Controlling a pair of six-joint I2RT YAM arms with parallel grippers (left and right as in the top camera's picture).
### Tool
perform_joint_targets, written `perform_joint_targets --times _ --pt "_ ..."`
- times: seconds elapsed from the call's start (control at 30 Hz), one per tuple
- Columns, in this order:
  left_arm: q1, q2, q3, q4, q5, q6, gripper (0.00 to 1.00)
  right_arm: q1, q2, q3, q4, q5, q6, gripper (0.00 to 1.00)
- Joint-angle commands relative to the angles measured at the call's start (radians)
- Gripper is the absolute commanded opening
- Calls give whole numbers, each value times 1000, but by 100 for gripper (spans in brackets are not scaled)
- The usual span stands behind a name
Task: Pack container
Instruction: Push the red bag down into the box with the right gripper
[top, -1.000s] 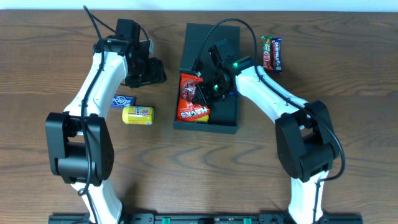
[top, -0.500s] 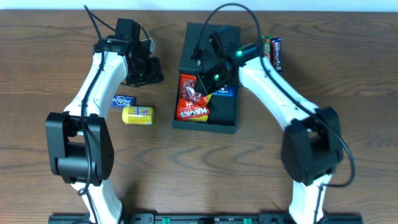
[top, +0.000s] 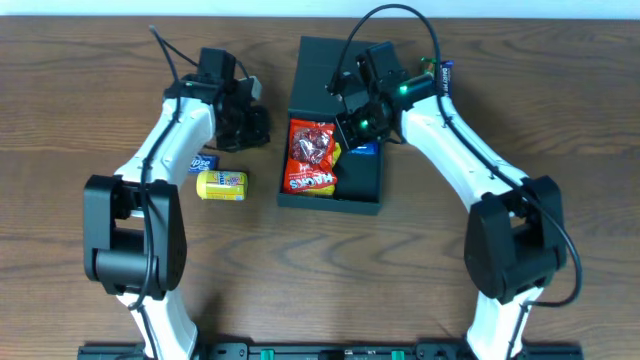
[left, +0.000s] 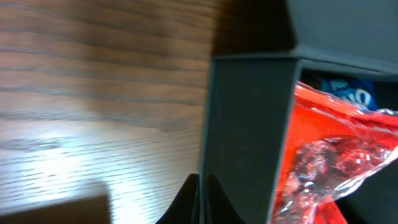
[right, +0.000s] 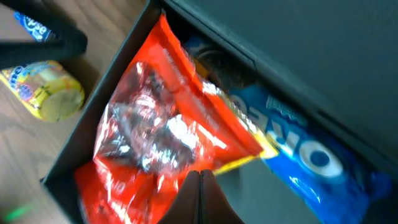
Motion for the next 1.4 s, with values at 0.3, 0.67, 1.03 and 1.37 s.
perform_joint_targets --times 0.3,0.67,1.03,1.37 --pt "-47 7 -5 11 22 -14 6 26 112 -6 37 -49 46 1" --pt "-46 7 -5 11 14 -13 6 0 -32 44 -42 -74 16 1" --pt "-46 7 -5 27 14 -14 6 72 40 18 -61 -143 -34 1" --pt "-46 7 -5 29 14 -14 6 123 127 18 -66 -142 -37 1"
